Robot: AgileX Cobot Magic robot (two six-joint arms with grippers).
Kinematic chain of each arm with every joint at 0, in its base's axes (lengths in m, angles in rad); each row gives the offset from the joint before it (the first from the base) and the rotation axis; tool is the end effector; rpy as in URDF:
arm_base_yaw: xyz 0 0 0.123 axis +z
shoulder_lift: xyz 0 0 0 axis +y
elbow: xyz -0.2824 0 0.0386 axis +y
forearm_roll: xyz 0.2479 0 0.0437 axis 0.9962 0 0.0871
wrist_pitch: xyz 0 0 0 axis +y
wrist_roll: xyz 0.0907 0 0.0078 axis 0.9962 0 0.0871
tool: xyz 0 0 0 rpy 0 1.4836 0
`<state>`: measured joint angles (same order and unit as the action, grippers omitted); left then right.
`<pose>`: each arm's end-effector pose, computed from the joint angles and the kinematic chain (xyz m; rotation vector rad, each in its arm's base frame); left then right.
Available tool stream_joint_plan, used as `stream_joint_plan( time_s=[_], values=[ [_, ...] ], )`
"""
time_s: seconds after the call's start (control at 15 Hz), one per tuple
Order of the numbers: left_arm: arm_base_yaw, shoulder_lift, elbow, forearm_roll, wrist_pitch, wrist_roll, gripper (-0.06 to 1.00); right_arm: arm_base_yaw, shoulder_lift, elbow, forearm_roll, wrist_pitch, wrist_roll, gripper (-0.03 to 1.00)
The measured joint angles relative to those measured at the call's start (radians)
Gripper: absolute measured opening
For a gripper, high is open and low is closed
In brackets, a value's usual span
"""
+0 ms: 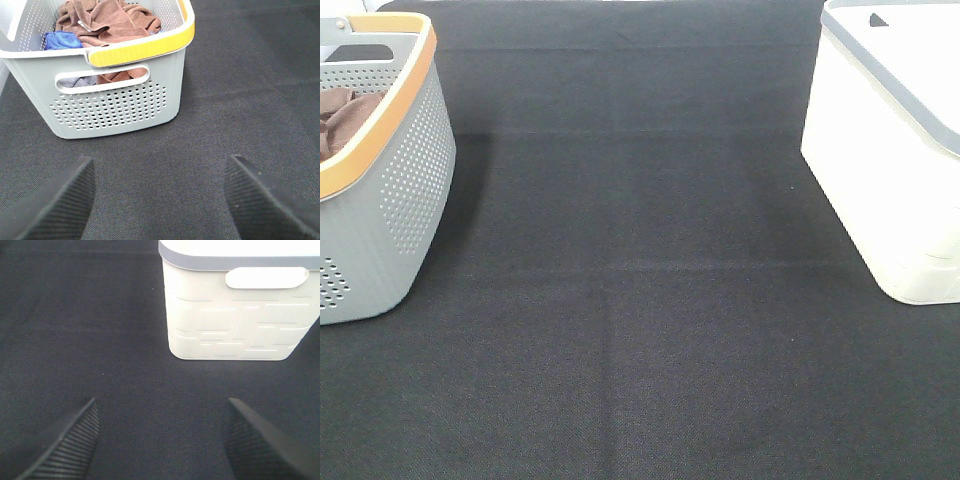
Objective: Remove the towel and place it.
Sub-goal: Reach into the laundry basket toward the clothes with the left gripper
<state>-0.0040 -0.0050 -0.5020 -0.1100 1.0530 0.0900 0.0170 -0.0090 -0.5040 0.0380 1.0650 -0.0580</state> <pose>-0.0058 -0.0087 0.2787 0.1002 2.0231 -0.0770 -0.0070 0.0029 0.2779 -0.0784 2.0336 0.0196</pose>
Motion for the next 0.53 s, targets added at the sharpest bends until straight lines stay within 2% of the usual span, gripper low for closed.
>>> stream_joint_plan(
  time_s=[0.53],
  values=[
    [0.0,0.0,0.0,0.0,0.0,0.0,0.69,0.0,0.0,0.0,0.0,0.0,0.0,0.67]
  ],
)
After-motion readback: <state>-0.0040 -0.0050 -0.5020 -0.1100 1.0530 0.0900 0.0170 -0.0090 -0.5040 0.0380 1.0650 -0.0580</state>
